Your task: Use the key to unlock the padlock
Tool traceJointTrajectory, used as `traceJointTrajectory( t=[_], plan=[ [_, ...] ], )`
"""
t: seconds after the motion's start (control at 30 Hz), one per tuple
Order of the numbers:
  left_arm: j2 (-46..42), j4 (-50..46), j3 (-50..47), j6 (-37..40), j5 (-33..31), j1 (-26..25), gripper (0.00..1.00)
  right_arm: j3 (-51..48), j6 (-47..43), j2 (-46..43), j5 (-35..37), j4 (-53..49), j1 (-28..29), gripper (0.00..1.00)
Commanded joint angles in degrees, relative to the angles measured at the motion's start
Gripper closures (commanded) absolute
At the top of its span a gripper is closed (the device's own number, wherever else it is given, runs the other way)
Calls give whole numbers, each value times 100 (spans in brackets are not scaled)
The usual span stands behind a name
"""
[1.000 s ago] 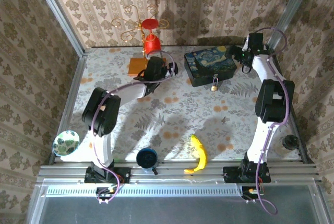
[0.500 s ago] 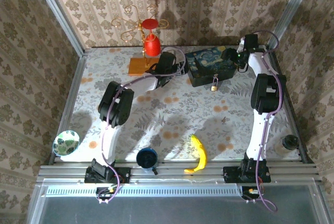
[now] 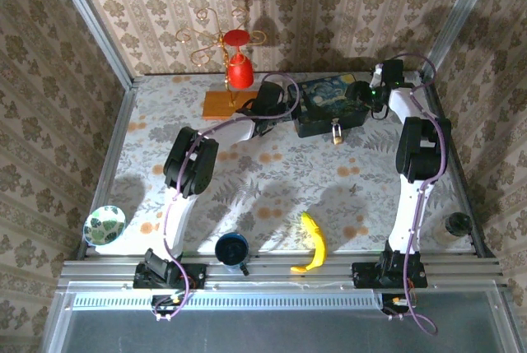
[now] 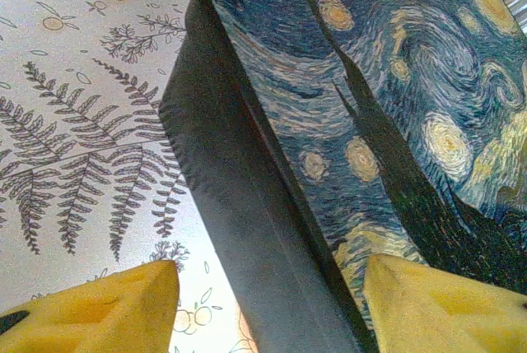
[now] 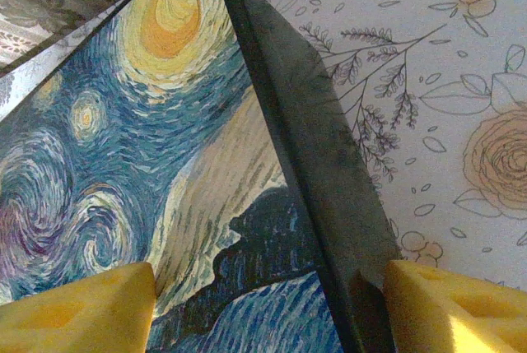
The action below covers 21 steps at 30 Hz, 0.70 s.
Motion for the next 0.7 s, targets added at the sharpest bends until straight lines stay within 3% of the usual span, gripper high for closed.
traceJointTrajectory(
  t=[0.0,0.4,0.67],
  plan=[
    [91,-304,-29,171,247,-162,41,-288,-126,-234,-163,-348,308,28],
    [-790,151,-1601,126,380,-489,51,-1200,-375,-876,-198,-268,932,32],
    [-1833,657,-3043,-89,-64,-800,52,-1719,-349,-1248,-137,-225,1541,33]
  ],
)
